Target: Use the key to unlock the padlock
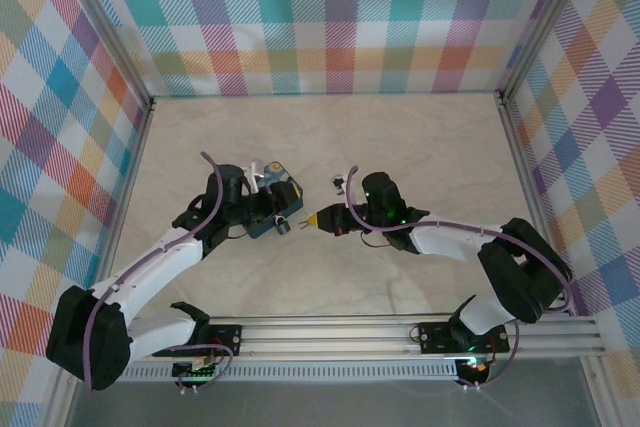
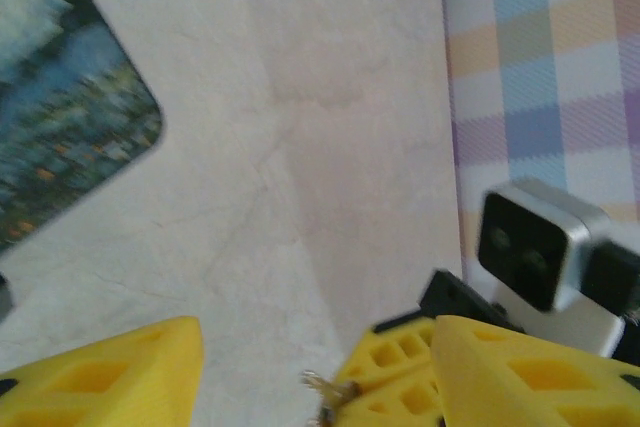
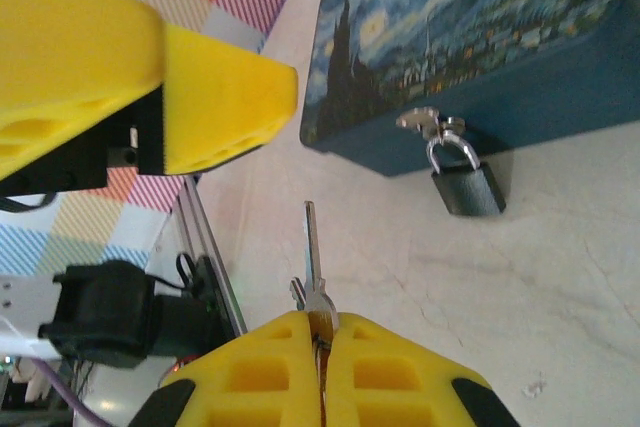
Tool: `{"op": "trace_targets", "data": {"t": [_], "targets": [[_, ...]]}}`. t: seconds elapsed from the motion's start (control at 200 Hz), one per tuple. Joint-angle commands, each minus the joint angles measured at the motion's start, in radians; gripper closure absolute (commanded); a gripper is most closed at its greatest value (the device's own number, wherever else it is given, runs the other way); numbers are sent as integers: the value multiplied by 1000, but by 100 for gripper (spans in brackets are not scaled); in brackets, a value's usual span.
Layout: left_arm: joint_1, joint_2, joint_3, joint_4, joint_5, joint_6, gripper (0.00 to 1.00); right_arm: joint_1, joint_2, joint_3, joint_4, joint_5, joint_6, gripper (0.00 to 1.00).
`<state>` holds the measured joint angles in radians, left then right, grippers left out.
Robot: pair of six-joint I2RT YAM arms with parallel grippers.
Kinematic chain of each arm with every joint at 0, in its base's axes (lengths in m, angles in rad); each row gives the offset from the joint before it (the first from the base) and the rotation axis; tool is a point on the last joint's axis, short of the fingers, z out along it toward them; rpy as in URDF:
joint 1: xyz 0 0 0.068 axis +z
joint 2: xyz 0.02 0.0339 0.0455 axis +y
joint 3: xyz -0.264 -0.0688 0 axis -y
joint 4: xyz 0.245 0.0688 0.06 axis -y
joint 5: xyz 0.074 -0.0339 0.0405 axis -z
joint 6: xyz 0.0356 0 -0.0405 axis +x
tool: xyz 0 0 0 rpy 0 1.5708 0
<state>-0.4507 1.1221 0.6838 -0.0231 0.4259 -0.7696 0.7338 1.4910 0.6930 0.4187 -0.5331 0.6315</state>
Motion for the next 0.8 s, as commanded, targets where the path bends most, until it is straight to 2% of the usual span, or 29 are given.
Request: {"op": "trace_targets", "data": {"t": [0.0,0.11,0.205,0.29,0.515,0.645,0.795], "targets": [[-8,-14,8,25,66,61,43,-1,-13,39,-67,-87,-95,100],[-8,-12,28,-26,106,150,47,-8,-9,46,-58,-107,-91,100],[-2,-22,53,-110,106,247,47,-10,-13,51,-55,-133,-93,100],[3,-9,71,-134,156,289,47,-9,-20,48,-43,-146,-95,100],[1,36,61,-79,238,281,59,-14,-11,68,-28,-157,-91,100],[0,49,62,-100,212,299,60,-17,-11,84,-24,-162,-88,100],[0,52,60,-79,235,293,65,-19,-11,101,-43,-164,-98,100]]}}
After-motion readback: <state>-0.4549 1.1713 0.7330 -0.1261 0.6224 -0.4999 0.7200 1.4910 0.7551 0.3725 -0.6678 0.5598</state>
